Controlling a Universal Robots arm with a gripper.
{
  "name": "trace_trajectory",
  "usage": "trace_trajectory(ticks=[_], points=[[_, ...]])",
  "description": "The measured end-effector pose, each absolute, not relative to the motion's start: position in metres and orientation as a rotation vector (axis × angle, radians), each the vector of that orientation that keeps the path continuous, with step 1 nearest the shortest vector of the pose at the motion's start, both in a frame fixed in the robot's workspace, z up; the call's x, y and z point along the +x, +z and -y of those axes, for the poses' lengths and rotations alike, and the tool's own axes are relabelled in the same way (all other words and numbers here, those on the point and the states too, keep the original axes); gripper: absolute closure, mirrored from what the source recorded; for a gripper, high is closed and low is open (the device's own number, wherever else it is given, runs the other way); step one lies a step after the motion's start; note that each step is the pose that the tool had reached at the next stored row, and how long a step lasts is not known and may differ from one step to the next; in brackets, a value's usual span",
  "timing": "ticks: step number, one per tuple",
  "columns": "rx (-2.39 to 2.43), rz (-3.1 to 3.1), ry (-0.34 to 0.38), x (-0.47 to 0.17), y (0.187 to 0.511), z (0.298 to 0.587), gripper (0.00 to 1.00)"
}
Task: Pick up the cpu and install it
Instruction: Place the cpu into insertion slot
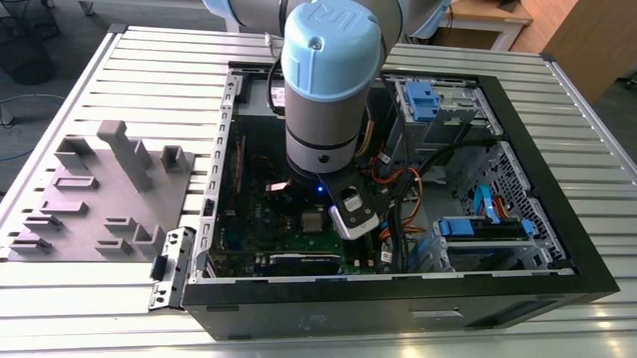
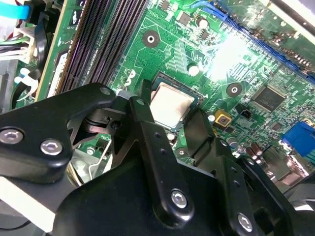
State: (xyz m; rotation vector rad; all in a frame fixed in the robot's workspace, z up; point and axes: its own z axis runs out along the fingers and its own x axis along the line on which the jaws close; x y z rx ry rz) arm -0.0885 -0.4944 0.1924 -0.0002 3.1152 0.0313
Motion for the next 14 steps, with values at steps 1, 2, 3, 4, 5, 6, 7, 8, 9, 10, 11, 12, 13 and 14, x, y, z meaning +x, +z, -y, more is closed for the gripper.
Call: trace_trajectory(ticks=[1,2,3,4,5,6,7,8,9,10,11,12,13,14], points=[[0.0,-3.115,0.031,-0.0884,0.1917,0.4943,0.46],[0.0,-3.115,0.03,-0.0884,0.1913,0.4944,0.46],[0.0,-3.115,0.03,-0.0884,0.1913,0.4944,0.46],[0.0,-3.115,0.029,-0.0884,0.1913,0.4944,0.46],[0.0,-3.116,0.029,-0.0884,0.1913,0.4944,0.46],[0.0,-3.116,0.029,-0.0884,0.1913,0.4944,0.46],[0.0,-3.115,0.029,-0.0884,0.1913,0.4944,0.46],[0.0,-3.115,0.029,-0.0884,0.1912,0.4944,0.46],[0.0,-3.115,0.028,-0.0884,0.1912,0.4944,0.45],[0.0,-3.115,0.028,-0.0884,0.1912,0.4944,0.45],[0.0,-3.115,0.029,-0.0884,0.1908,0.4943,0.39],[0.0,-3.115,0.029,-0.0884,0.1898,0.4943,0.39],[0.0,-3.115,0.029,-0.0884,0.1889,0.4943,0.39],[0.0,-3.115,0.028,-0.0884,0.1885,0.4944,0.39]])
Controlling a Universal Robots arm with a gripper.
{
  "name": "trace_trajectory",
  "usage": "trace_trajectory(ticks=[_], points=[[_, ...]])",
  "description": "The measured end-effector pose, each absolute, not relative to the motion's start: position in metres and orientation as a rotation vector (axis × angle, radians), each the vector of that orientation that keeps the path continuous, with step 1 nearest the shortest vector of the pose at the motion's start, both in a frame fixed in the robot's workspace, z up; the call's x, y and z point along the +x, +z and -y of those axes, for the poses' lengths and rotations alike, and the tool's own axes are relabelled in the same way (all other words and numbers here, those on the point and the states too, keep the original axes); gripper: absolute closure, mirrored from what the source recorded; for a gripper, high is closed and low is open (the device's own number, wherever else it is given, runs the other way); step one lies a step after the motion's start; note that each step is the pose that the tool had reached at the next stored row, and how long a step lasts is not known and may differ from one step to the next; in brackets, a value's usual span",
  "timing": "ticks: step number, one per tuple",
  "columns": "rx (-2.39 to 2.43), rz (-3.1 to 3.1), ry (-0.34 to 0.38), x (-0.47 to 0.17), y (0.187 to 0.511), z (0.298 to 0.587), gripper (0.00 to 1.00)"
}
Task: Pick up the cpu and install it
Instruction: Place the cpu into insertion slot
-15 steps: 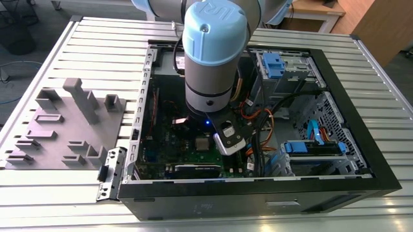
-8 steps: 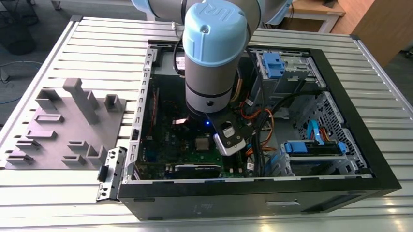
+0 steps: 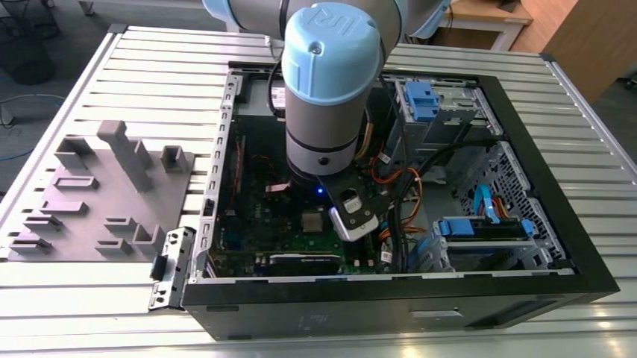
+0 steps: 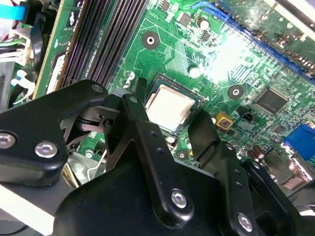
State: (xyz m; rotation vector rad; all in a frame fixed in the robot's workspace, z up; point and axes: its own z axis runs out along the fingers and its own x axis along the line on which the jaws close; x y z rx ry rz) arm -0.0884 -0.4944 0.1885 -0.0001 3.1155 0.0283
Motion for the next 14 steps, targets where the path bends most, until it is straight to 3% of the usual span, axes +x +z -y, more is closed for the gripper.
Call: trace_trajectory(ticks=[14], points=[[0.0,-3.115,0.028,-0.0883,0.1877,0.4944,0.39]])
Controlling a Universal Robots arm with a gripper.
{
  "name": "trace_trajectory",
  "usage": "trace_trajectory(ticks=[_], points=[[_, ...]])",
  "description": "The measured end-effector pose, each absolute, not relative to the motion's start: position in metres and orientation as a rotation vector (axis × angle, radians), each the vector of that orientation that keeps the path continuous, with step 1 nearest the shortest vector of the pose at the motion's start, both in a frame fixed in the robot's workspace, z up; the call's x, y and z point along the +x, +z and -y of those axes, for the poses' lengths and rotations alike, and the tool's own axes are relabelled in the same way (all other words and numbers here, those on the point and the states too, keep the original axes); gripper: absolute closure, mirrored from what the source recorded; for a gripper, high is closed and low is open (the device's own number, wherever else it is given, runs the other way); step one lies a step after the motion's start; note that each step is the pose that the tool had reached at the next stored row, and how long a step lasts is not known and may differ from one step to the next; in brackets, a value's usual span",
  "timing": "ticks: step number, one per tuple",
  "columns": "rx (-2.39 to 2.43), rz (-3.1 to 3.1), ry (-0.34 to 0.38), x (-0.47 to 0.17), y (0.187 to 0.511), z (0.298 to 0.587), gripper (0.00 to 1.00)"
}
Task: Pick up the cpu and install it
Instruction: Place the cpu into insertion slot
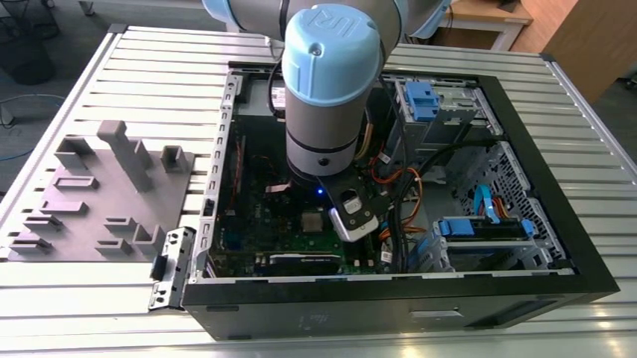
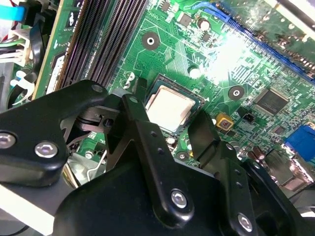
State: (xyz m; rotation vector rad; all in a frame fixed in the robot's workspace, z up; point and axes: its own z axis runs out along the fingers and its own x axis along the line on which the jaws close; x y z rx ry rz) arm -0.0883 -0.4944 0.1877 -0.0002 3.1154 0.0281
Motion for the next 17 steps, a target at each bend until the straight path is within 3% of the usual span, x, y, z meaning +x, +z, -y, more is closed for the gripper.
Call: trace_trajectory(ticks=[3,4,17], points=[[0.0,-3.116,0.028,-0.0883,0.1877,0.4944,0.4],[0.0,-3.116,0.028,-0.0883,0.1877,0.4944,0.47],[0.0,-3.115,0.028,-0.0883,0.1876,0.4944,0.49]])
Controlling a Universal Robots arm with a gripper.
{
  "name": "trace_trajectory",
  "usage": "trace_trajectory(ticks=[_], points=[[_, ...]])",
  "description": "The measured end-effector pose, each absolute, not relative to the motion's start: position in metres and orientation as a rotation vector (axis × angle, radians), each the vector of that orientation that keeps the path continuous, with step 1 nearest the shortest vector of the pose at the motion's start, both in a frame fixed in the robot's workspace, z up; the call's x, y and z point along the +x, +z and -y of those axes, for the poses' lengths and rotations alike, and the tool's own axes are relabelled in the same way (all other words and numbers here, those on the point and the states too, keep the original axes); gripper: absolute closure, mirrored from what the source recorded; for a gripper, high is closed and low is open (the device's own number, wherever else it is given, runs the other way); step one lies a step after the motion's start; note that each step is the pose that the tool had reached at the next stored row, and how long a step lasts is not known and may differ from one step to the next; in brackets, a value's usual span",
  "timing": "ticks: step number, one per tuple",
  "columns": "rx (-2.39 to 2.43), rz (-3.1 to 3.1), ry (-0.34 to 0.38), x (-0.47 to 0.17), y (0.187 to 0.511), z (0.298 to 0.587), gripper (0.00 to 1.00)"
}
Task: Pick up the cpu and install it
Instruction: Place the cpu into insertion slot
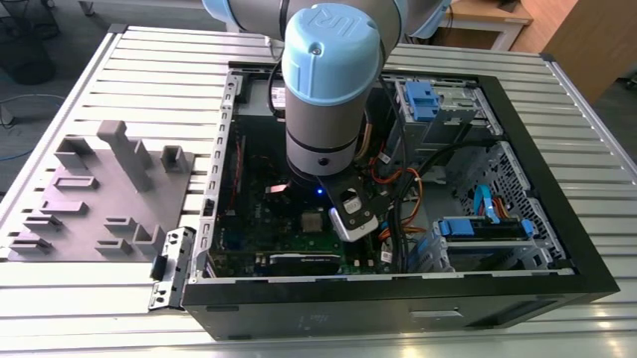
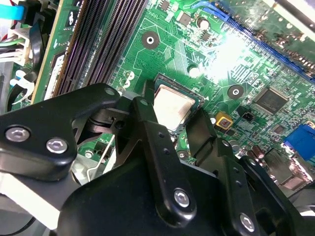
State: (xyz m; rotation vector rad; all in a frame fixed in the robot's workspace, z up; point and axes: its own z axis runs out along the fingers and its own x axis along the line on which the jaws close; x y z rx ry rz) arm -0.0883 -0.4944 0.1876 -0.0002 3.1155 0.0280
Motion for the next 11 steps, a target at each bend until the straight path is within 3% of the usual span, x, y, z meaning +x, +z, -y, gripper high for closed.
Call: trace_trajectory(ticks=[11], points=[[0.0,-3.115,0.028,-0.0883,0.1874,0.4944,0.49]])
